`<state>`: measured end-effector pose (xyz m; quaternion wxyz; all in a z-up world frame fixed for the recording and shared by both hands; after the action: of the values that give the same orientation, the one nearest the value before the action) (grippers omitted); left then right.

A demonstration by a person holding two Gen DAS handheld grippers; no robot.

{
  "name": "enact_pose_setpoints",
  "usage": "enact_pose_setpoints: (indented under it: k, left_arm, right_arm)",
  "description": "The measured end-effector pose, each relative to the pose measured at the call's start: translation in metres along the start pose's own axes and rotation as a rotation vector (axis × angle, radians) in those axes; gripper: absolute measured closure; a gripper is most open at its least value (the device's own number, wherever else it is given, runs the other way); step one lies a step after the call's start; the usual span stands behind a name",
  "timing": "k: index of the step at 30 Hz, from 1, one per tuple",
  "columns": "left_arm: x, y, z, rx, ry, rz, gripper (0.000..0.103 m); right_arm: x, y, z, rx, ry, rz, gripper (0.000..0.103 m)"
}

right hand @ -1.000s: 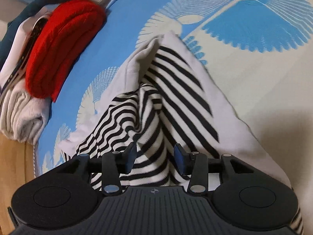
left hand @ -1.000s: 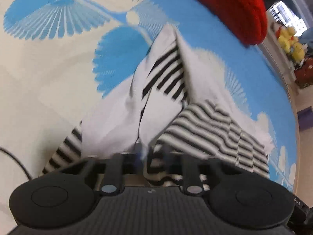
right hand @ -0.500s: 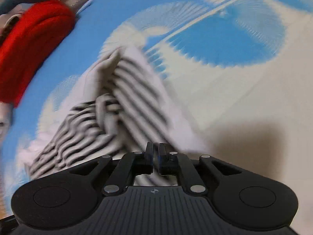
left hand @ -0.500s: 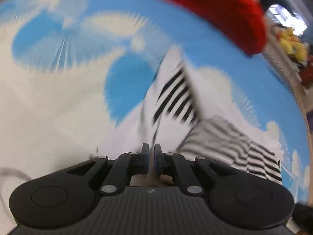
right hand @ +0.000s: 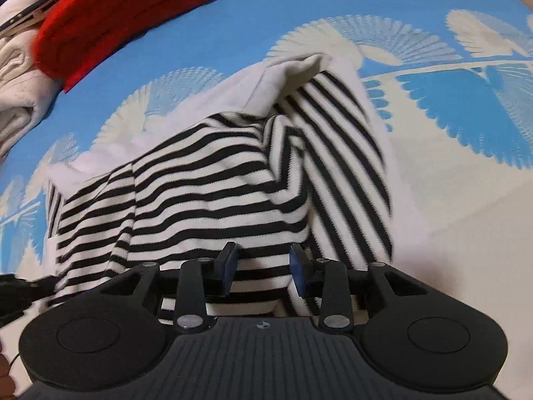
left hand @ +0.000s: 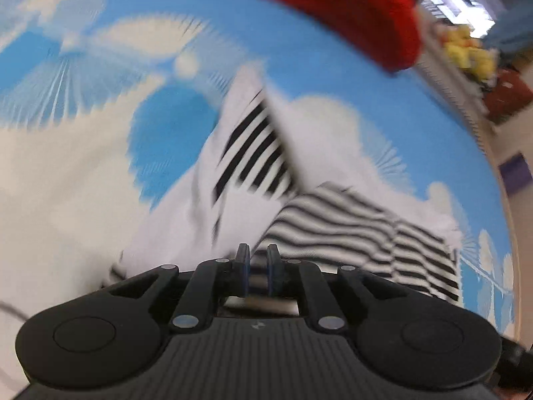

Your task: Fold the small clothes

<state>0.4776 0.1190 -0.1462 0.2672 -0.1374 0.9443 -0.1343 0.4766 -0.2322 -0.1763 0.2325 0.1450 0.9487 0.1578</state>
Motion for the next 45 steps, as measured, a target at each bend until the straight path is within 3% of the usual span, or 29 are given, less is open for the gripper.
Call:
enact_pose_setpoints:
  k: [3, 5, 7, 9, 14, 20, 23, 25, 29, 31, 36, 38, 39, 41, 42, 45]
  left_arm:
    - [0.009, -0.006, 0.004, 0.051, 0.048, 0.012, 0.085]
    - [0.027, -0.001, 0.016, 0.009, 0.152, 0.022, 0.084]
    - [0.023, 0.004, 0.005, -0.035, 0.118, 0.009, 0.084]
    - [0.008, -0.001, -0.027, -0.039, 0.032, 0.021, 0.083]
    - [-0.013, -0.025, -0.106, 0.034, -0.194, 0.108, 0.083]
    - [-0.004, -0.041, -0.172, 0.008, -0.361, 0.258, 0.083]
    - [0.014, -0.039, -0.220, 0.055, -0.394, 0.229, 0.083]
    - [0.027, -0.036, -0.249, 0.067, -0.400, 0.224, 0.083]
    - [0.065, -0.021, -0.292, 0.027, -0.443, 0.299, 0.083]
    - [0.088, -0.002, -0.295, 0.018, -0.427, 0.304, 0.083]
    - [0.144, 0.057, -0.252, 0.030, -0.283, 0.128, 0.082]
    - [0.167, 0.077, -0.222, 0.007, -0.115, 0.046, 0.079]
    - [0.171, 0.084, -0.215, 0.014, -0.075, -0.002, 0.078]
    - [0.175, 0.091, -0.206, 0.026, -0.037, -0.042, 0.064]
    - [0.178, 0.093, -0.200, 0.015, -0.009, -0.043, 0.053]
    - [0.190, 0.099, -0.180, -0.015, 0.089, -0.074, 0.039]
  right_arm:
    - [-0.003, 0.007, -0.010, -0.058, -0.024, 0.006, 0.054]
    - [0.003, -0.001, -0.001, -0.099, 0.065, 0.107, 0.053]
    - [0.014, -0.019, 0.004, -0.052, 0.115, 0.193, 0.054]
    - [0.009, -0.020, -0.016, -0.006, 0.046, 0.153, 0.053]
    - [-0.011, -0.005, -0.086, -0.091, -0.149, 0.089, 0.053]
    - [-0.011, 0.002, -0.164, -0.161, -0.306, 0.002, 0.053]
    - [-0.002, -0.001, -0.220, -0.218, -0.389, 0.017, 0.053]
    - [0.006, -0.010, -0.252, -0.236, -0.391, 0.045, 0.053]
    - [0.035, -0.038, -0.304, -0.234, -0.450, 0.015, 0.053]
    - [0.060, -0.063, -0.314, -0.210, -0.448, 0.001, 0.053]
    - [0.116, -0.131, -0.276, -0.119, -0.353, 0.035, 0.053]
    - [0.136, -0.153, -0.250, -0.074, -0.290, 0.058, 0.053]
    - [0.143, -0.163, -0.237, -0.049, -0.219, 0.117, 0.053]
    - [0.144, -0.172, -0.229, -0.114, -0.188, 0.228, 0.053]
    - [0.145, -0.173, -0.223, -0.115, -0.170, 0.241, 0.053]
    - [0.155, -0.174, -0.199, -0.067, -0.077, 0.223, 0.051]
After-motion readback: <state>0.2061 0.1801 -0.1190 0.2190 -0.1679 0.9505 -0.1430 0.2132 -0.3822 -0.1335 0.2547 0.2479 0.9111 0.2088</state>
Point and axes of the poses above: each gripper's, at about its wrist camera, not at the fingertips, and z roughly the way its jaws point, y to its left, x to its underside, the point moved 10 cm from there along z, roughly the way its jaws point, and after that the axes turned 5 degrees about z, right-handed, at the moved point
